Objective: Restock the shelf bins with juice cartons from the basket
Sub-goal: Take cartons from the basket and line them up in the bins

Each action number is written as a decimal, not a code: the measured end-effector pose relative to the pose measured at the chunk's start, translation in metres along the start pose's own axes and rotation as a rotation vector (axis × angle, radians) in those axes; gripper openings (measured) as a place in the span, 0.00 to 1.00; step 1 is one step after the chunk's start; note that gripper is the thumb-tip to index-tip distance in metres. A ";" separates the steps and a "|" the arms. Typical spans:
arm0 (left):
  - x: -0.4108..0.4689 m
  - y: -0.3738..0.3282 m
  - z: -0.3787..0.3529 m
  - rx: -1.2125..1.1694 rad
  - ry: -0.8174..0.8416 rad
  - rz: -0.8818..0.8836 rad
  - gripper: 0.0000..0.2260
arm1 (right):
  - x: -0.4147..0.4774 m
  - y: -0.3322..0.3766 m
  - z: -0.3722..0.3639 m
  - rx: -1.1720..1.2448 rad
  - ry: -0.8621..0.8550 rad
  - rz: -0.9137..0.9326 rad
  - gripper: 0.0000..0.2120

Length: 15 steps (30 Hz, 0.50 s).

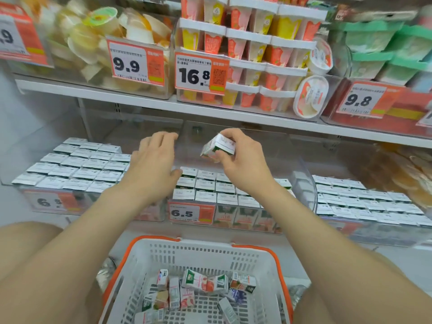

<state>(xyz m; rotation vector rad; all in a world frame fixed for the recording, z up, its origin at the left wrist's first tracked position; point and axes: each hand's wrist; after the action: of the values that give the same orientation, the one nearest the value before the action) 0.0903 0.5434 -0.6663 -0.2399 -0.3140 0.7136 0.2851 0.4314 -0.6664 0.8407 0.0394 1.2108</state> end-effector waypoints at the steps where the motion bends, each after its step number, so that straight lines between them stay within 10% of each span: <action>1: -0.001 0.006 0.000 0.060 0.068 0.036 0.33 | 0.006 -0.002 -0.008 -0.042 -0.006 0.010 0.17; 15: -0.005 0.018 -0.021 0.262 0.168 -0.046 0.29 | 0.065 -0.019 -0.084 -0.224 0.539 -0.138 0.17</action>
<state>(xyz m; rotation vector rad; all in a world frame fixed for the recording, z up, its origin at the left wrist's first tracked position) 0.0834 0.5505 -0.6926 -0.0431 -0.0644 0.6768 0.2882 0.5291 -0.7110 0.2956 0.3863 1.2545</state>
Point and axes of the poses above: each hand's wrist, its own x-axis towards the middle knuckle, its own z-axis out of the back of the hand, y = z × x, and after that the axes turned 4 degrees about y, right-handed
